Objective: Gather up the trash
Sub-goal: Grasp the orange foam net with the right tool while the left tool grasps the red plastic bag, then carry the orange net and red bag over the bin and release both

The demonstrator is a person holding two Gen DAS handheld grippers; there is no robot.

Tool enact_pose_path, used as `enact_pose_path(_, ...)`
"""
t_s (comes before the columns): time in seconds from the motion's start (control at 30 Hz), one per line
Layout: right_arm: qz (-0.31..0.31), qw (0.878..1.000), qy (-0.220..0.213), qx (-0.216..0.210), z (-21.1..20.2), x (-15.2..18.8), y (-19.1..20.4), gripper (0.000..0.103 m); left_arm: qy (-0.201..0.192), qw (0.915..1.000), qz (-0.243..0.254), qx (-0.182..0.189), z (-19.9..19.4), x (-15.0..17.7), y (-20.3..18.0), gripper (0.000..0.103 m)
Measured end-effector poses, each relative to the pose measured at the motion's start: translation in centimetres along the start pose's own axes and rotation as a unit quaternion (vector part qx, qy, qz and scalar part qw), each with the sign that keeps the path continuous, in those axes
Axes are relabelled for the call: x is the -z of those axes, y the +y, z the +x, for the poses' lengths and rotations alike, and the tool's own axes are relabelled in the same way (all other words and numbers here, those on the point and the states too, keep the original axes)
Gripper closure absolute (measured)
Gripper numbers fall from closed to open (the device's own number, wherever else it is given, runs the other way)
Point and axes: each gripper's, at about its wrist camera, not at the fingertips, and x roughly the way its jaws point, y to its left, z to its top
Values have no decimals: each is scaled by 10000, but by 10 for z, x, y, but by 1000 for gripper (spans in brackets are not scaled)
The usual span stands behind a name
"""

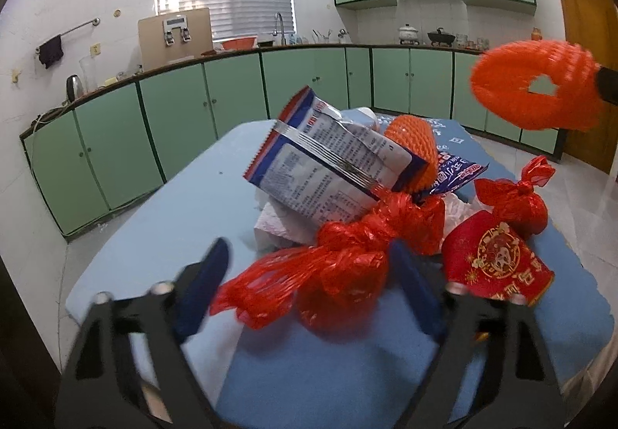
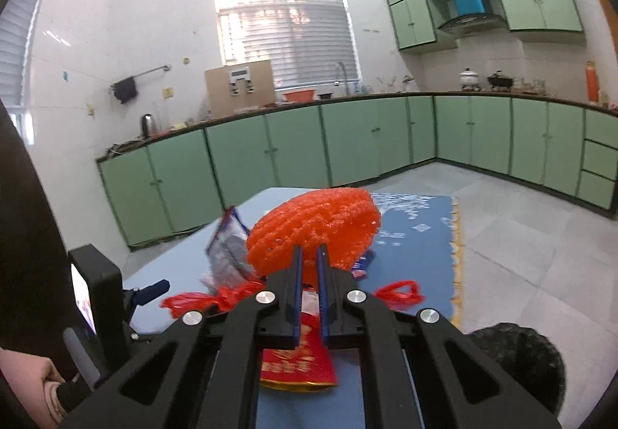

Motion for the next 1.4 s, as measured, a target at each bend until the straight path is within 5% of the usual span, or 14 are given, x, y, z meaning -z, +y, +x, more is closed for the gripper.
enact_pose_path(0.07,112,9999,23,95,-1,4,-7,96,63,10000,18,50,7,-1,-4,36)
enact_pose_path(0.23,175,9993,167,288,1,13,-13,96,164,9995,92,266,12,2,-13,78)
enact_pose_path(0.33,203,9992,204,274,4,16,-14,96,169,9992,77,363,11,3,-14,91)
enact_pose_path(0.87,221,9991,113,340,-10,19,-14,96,-513,9970,-436,372,-62,-17,-4,98)
enact_pose_path(1.13,288,9974,-141,647,-44,12,-33,96,-929,9882,-318,1176,-94,-43,-50,98)
enact_pose_path(1.4,525,9881,-254,1421,-88,14,-91,96,-1039,9715,-92,2128,-88,-62,-133,98)
